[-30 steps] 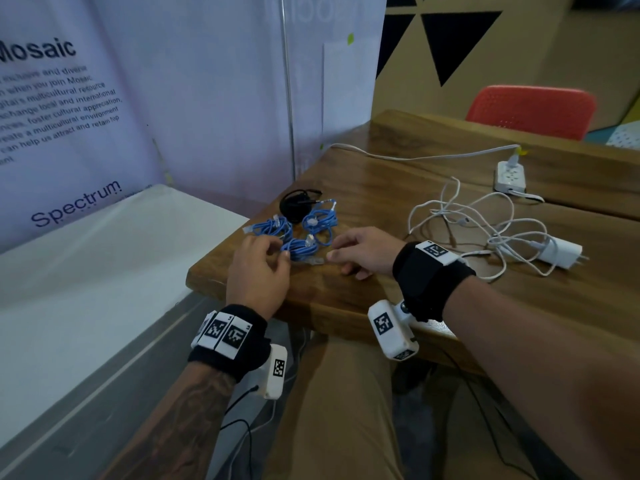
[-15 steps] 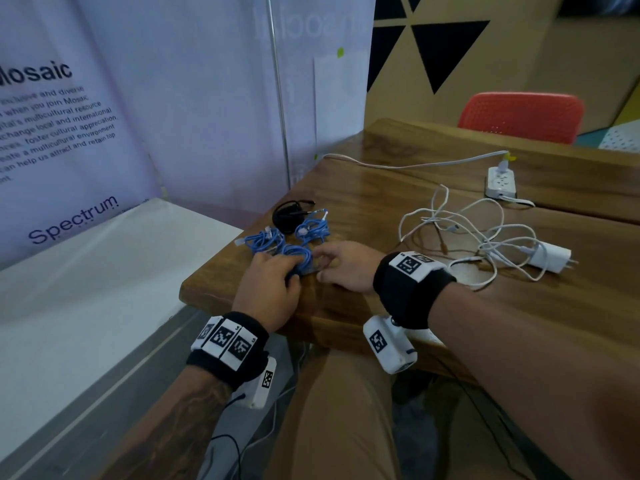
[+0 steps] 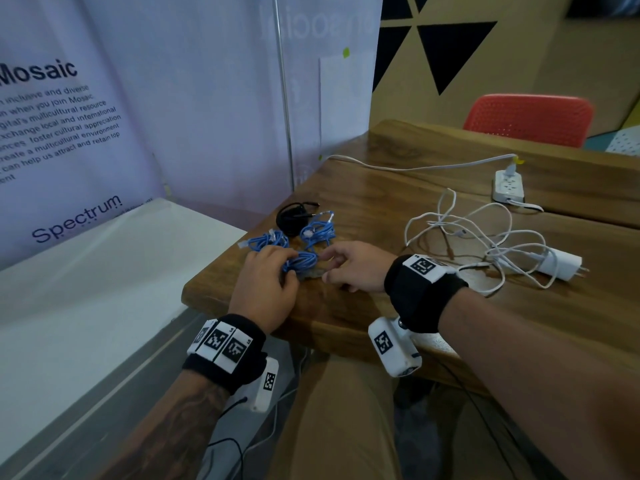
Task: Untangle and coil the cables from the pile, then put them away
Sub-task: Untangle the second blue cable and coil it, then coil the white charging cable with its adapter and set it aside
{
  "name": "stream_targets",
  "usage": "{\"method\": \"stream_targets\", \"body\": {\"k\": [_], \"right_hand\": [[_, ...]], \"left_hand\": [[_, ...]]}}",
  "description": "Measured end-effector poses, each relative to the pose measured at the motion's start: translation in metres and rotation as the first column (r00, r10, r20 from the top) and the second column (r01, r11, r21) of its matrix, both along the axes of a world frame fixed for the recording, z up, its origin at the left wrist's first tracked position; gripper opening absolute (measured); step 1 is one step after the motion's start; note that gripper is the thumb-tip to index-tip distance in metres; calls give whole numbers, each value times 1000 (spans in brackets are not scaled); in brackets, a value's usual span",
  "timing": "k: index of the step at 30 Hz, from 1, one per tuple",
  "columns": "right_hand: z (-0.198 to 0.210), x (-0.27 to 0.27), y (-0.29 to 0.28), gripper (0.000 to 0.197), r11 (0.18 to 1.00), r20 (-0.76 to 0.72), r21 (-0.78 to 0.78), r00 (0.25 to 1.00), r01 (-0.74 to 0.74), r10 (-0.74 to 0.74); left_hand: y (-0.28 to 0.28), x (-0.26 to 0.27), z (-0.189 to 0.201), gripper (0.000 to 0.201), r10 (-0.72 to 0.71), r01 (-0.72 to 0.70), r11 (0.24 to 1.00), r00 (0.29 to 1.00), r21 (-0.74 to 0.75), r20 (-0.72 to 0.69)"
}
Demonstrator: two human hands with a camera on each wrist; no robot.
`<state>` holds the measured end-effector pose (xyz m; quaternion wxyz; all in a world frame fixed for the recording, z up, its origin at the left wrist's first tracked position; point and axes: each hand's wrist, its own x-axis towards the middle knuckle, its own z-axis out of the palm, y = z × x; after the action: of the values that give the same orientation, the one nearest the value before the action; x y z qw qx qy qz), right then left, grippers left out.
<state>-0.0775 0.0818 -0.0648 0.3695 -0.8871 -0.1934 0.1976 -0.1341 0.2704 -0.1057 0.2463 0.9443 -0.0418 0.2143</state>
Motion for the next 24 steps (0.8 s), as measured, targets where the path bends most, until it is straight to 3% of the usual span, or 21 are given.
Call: {"method": "stream_targets", "body": {"k": [5, 9, 12, 16, 19, 22, 24], "right_hand": [[4, -1, -12, 48, 1000, -1, 24, 1000, 11, -11], [21, -2, -45, 32, 997, 174, -17, 982, 70, -66], [39, 7, -87, 18, 978, 290, 50, 934, 203, -209], [52, 27, -160, 5, 908, 390, 80, 826, 410, -408], [49, 43, -210, 22, 836, 447, -108, 778, 537, -442], [40, 50, -247, 44, 758, 371, -428, 861, 491, -348], [35, 50, -263, 34, 747, 317, -503, 897, 435, -309]], "left_hand": [[-12, 3, 15, 25, -37, 37, 999, 998, -11, 55], [-47, 16, 45, 19, -150, 156, 987, 983, -44, 107], [-84, 41, 68, 16, -277, 283, 958, 956, -49, 97], [-138, 92, 82, 28, -346, 345, 938, 937, -11, -53], [-169, 128, 81, 43, -330, 343, 938, 930, 58, -165], [-195, 151, 70, 51, -305, 344, 930, 919, 128, -250], [-207, 161, 62, 40, -302, 356, 928, 893, 114, -334]]}}
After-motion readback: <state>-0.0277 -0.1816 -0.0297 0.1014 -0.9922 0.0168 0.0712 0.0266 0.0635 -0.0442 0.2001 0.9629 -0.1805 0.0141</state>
